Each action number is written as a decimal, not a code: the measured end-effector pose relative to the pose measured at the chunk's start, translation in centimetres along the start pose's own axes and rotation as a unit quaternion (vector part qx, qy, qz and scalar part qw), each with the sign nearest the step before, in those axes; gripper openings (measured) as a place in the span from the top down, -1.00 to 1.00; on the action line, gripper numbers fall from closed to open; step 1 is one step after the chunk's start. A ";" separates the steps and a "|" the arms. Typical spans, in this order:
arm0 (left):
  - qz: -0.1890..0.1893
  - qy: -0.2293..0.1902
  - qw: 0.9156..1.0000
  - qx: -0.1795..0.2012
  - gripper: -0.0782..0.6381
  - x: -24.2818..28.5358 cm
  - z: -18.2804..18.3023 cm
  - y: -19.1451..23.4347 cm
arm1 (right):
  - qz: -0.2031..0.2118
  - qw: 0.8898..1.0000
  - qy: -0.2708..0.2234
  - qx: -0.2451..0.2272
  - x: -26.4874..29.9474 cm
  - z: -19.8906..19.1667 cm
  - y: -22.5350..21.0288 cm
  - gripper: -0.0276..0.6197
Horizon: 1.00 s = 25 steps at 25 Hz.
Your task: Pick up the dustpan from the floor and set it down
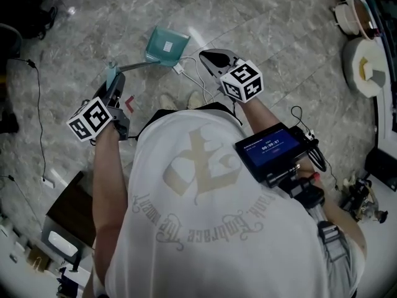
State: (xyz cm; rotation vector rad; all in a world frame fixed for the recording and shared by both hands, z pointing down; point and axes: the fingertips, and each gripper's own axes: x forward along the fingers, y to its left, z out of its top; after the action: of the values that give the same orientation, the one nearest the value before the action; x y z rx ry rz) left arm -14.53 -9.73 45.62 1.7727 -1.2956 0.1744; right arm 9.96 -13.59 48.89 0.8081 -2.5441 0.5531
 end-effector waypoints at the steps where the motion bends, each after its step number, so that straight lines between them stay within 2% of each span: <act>1: 0.001 0.003 1.000 -0.002 0.43 0.0 -0.2 0.2 | 0.000 1.000 0.002 0.001 0.0 -0.2 0.0 0.86; 13: 0.027 0.019 0.999 0.001 0.44 -1.1 -1.9 1.2 | 0.013 1.000 0.015 0.012 0.5 -1.7 0.9 0.86; 20: 0.042 0.006 0.999 0.008 0.44 -2.2 -1.7 1.8 | 0.026 0.999 0.019 0.013 0.8 -1.9 1.6 0.86; 25: 0.071 -0.008 0.997 0.001 0.44 -3.5 -1.5 3.6 | 0.043 0.999 0.021 0.008 1.4 -2.0 2.8 0.86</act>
State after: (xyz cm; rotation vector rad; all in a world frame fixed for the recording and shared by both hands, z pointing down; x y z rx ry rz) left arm -18.45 -6.33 46.57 1.6879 -1.4339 0.2421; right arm 7.76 -11.16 50.52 0.6877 -2.5489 0.6113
